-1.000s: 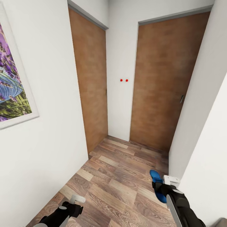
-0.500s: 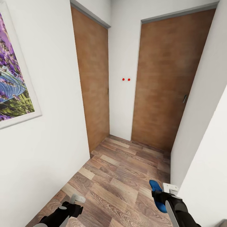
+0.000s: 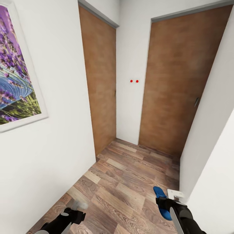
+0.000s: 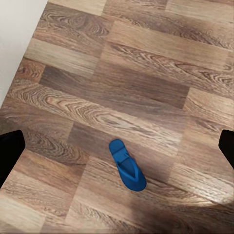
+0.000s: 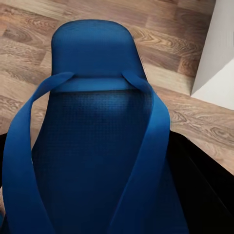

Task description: In the bedroom, move the book from the bed onto either nightstand, and place the two sandals side by side next to the bed.

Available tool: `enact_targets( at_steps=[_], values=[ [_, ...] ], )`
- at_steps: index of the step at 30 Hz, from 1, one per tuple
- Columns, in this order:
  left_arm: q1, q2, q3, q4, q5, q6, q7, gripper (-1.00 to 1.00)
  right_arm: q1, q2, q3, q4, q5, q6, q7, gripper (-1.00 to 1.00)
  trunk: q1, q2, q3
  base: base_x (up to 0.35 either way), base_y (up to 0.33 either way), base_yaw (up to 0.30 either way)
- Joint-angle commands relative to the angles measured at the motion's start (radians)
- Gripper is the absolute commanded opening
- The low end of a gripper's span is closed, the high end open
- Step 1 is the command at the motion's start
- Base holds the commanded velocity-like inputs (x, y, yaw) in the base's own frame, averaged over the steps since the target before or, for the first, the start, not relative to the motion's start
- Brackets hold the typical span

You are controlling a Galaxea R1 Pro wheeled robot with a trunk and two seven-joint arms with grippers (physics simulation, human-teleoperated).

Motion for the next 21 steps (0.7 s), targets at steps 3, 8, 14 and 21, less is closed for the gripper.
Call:
enact_targets(
  at_steps=[3,8,14,21],
  values=[
    [0.000,0.000,-0.005,-0.002,-0.001,0.006,-0.001,1.00,0.000,0.001,0.000,0.002,-0.009,0.004,-0.008,-1.00,0.001,-0.002,-0.005,0.000,0.000,0.210],
    [0.000,0.000,-0.005,-0.002,-0.001,0.006,0.000,1.00,0.000,0.006,0.019,0.006,-0.009,0.005,-0.008,-1.00,0.001,-0.002,-0.010,0.000,0.000,0.218],
    [0.000,0.000,-0.005,-0.002,0.000,0.006,0.000,1.00,0.000,0.008,0.040,0.007,-0.010,0.005,-0.007,-1.00,0.001,-0.002,-0.013,0.000,0.000,0.113],
    [0.000,0.000,-0.005,-0.002,0.001,0.006,0.000,1.00,0.000,0.008,0.043,0.007,-0.009,0.005,-0.008,-1.00,0.001,-0.002,-0.015,0.000,0.000,0.043]
  ],
)
